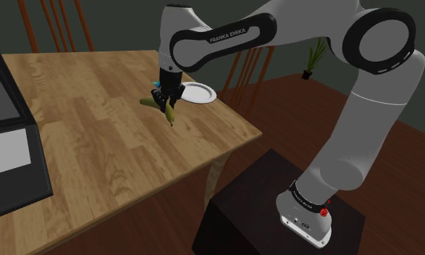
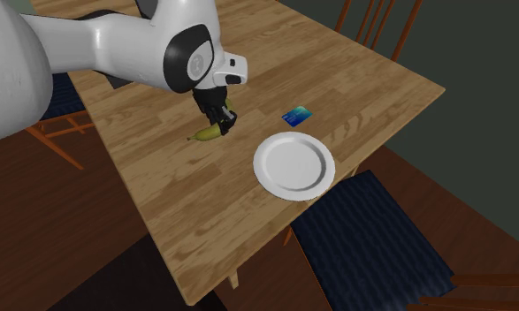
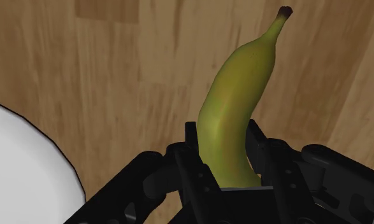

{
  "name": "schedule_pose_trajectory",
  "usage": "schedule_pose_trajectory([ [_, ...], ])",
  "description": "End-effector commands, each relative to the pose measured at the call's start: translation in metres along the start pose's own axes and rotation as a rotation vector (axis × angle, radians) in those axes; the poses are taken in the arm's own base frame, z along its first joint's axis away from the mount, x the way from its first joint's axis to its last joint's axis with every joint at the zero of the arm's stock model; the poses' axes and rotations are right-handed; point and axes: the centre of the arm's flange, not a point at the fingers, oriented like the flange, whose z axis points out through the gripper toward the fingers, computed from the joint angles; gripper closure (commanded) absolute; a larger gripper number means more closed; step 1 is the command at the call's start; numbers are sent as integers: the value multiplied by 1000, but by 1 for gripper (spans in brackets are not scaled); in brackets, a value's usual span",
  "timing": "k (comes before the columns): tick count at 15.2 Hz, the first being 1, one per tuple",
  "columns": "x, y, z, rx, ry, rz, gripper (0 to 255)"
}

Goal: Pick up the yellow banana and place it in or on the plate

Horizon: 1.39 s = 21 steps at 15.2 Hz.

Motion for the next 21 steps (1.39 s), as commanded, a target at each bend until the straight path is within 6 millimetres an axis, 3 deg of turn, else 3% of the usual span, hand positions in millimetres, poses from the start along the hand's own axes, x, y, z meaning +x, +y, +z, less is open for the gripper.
schedule_pose_trajectory([
  [1, 1, 0, -8, 0, 0, 0, 255],
  [16, 4, -2, -84, 0, 0, 0, 255],
  [21, 17, 63, -88, 0, 0, 0, 255],
])
